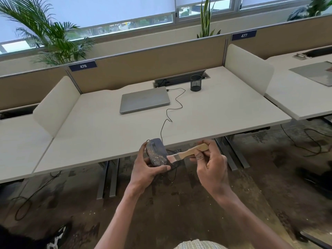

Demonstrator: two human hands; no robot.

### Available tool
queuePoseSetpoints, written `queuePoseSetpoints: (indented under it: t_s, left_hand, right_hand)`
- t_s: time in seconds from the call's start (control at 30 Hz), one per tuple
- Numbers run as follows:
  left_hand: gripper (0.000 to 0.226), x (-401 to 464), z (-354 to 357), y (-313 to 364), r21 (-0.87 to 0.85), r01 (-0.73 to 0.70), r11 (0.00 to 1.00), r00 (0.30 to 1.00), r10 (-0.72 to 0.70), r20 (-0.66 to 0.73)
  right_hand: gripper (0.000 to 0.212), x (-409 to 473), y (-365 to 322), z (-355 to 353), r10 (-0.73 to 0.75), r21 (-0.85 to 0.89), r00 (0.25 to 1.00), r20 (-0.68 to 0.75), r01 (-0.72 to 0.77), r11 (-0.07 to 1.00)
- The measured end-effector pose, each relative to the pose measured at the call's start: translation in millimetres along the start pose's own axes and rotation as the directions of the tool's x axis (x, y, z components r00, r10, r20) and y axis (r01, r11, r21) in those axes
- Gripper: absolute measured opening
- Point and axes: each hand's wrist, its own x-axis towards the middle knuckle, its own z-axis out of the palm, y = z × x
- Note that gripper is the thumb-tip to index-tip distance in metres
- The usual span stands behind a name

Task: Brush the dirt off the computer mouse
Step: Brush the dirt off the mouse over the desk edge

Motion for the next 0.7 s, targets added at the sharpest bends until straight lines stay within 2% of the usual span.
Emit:
queuePoseSetpoints:
  t_s: [0.2,0.33,0.7]
  left_hand:
    - [0.131,-4.7,5.1,6.0,0.041,-0.007,0.999,1.000,0.007,0.000]
    - [0.131,-5.5,6.3,9.7,0.067,0.003,0.998,1.000,-0.004,0.011]
    - [0.132,-8.2,7.9,14.6,0.097,0.044,0.994,0.999,-0.042,-0.022]
  right_hand:
    - [0.036,22.8,-21.3,6.2,-0.157,-0.057,0.987,0.015,0.158,0.986]
    - [0.037,33.5,-29.4,9.9,-0.237,-0.110,0.966,0.102,0.247,0.963]
    - [0.046,36.1,-34.1,16.0,-0.212,-0.196,0.937,0.278,0.271,0.942]
